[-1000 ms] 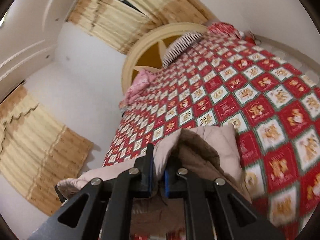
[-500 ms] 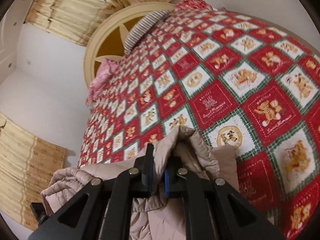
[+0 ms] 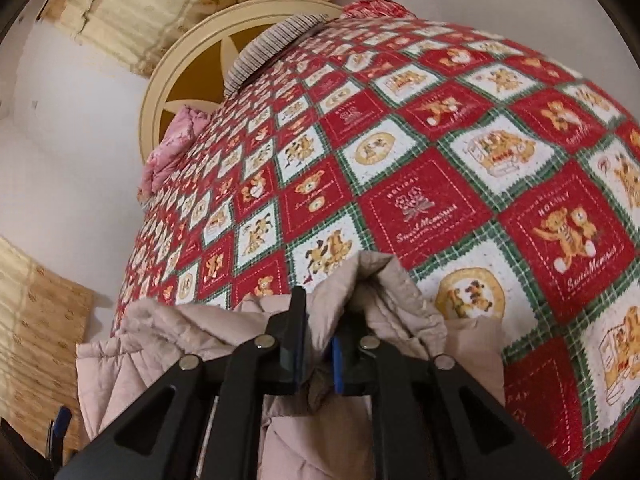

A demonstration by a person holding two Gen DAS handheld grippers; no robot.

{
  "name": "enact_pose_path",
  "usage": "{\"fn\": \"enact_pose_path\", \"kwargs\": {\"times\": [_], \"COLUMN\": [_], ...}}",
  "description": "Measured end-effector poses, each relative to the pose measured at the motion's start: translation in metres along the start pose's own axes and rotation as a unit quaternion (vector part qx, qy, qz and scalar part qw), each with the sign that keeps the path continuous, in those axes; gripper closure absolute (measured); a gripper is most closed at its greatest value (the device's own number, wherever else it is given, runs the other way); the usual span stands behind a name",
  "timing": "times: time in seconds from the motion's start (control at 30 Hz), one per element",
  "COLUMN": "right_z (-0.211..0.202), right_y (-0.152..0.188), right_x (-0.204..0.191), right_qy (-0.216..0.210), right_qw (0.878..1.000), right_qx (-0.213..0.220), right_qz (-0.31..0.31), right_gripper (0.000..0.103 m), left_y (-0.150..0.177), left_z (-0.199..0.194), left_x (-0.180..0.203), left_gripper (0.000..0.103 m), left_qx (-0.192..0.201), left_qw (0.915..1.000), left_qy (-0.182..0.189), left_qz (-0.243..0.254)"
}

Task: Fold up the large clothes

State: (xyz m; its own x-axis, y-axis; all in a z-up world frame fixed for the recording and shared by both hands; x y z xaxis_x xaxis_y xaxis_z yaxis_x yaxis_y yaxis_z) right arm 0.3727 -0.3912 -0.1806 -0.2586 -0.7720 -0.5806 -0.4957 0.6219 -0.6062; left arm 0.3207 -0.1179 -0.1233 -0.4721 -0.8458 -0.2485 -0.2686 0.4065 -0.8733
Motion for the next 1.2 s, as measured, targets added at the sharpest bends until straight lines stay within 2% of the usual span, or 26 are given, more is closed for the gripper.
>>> {"fn": "enact_pose_path", "kwargs": {"times": [0.07,0.13,0.2,0.23,0.27,0.37,0.47,0.5,0.6,0.7,0.73,0.8,0.9,1.2], "right_z": [-0.01,-0.024,-0.041,-0.048,-0.059,-0.064,-0.036,-0.026,0.012,0.032,0.034,0.035,0.04,0.048], "right_y": [-0.003,-0.005,-0.006,-0.007,-0.007,0.004,0.031,0.039,0.066,0.079,0.079,0.079,0.085,0.091], "right_x": [-0.001,-0.008,-0.019,-0.026,-0.039,-0.082,-0.119,-0.121,-0.114,-0.094,-0.089,-0.087,-0.09,-0.086], "right_qy": [-0.008,-0.008,0.008,0.017,0.023,0.002,-0.012,-0.009,0.01,0.034,0.031,0.032,0.04,0.05], "right_qw": [1.0,0.999,0.996,0.993,0.989,0.982,0.974,0.973,0.973,0.973,0.975,0.975,0.972,0.971], "right_qx": [0.019,0.046,0.086,0.107,0.134,0.151,0.115,0.102,0.048,0.026,0.028,0.028,0.022,0.018], "right_qz": [0.012,-0.003,-0.032,-0.045,-0.063,-0.117,-0.197,-0.206,-0.226,-0.226,-0.217,-0.217,-0.229,-0.234], "right_gripper": [0.069,0.057,0.04,0.028,0.026,0.026,0.027,0.028,0.029,0.031,0.031,0.031,0.03,0.03], "left_y": [0.014,0.028,0.036,0.038,0.04,0.044,0.037,0.032,0.016,0.023,0.029,0.047,0.057,0.067], "left_z": [0.026,0.044,0.053,0.054,0.055,0.059,0.058,0.054,0.046,0.057,0.064,0.079,0.082,0.089], "left_x": [-0.002,-0.012,-0.011,-0.011,-0.01,-0.008,-0.013,-0.019,-0.052,-0.081,-0.084,-0.085,-0.086,-0.086], "left_gripper": [0.017,0.017,0.017,0.017,0.016,0.015,0.015,0.015,0.015,0.015,0.015,0.015,0.009,0.003], "left_qx": [-0.027,-0.054,-0.064,-0.064,-0.064,-0.068,-0.079,-0.076,-0.05,-0.06,-0.07,-0.095,-0.085,-0.082], "left_qw": [0.9993,0.9974,0.9961,0.9961,0.9961,0.9959,0.9945,0.9943,0.9926,0.9881,0.9873,0.9851,0.9841,0.9815], "left_qy": [-0.024,-0.021,-0.016,-0.017,-0.018,-0.021,-0.018,-0.021,-0.048,-0.074,-0.08,-0.069,-0.075,-0.078], "left_qz": [-0.004,-0.042,-0.06,-0.059,-0.057,-0.056,-0.066,-0.072,-0.1,-0.121,-0.118,-0.125,-0.137,-0.155]}}
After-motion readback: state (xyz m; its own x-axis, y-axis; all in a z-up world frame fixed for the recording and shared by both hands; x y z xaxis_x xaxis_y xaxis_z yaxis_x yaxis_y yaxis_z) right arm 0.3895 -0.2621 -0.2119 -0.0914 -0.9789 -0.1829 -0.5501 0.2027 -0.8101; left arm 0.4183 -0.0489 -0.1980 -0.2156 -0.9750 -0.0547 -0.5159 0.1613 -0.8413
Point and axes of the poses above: each gripper's, at about its wrist camera, not at the fingertips, and z roughly the way its jaws point, x to its right, y to its underside, the point moved 5 cm from there along z, roughly the way its jaws point, and after that the axes turned 11 degrees about x, right-handed, at the moved point
